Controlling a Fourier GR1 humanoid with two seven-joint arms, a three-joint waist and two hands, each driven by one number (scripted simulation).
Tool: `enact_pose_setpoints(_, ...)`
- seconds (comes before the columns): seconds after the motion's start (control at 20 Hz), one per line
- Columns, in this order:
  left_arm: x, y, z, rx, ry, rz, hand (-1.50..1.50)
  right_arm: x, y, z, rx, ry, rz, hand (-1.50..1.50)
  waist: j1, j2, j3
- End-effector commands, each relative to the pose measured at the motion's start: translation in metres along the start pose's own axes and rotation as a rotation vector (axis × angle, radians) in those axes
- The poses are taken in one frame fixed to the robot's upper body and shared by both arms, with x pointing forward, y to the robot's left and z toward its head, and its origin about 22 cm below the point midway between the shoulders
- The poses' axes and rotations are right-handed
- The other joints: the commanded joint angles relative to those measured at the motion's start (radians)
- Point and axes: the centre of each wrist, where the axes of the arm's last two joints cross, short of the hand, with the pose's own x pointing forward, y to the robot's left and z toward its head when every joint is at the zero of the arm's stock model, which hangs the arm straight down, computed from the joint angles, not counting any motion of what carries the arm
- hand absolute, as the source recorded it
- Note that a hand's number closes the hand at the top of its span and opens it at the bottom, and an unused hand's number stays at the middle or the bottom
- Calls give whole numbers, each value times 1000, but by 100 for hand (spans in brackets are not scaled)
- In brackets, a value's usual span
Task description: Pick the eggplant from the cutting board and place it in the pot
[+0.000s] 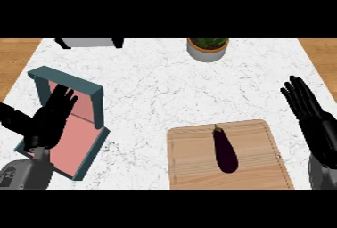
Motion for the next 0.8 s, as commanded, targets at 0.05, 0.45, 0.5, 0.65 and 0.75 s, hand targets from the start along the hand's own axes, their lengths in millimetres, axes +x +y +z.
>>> enact_pose_setpoints(0.05,22,-23,-10,18,-128,-77,0,-7,-6,-38,82,5,12,150,25,31,-13)
enact_pose_setpoints(0.45,66,-42,-11,-43,-245,-181,0,-62,-29,-62,234,59,338,-150,76,46,-9)
enact_pose_setpoints(0.5,57,-50,-6,-17,-255,-187,0,-75,-35,-52,234,13,313,-150,70,45,-8)
enact_pose_setpoints(0.65,54,-38,1,-13,-230,-187,0,-86,-42,-60,275,-100,226,-150,50,36,-10)
enact_pose_setpoints(0.75,62,-40,13,-17,-241,-188,0,-71,-41,-85,329,-151,218,-150,45,31,-12)
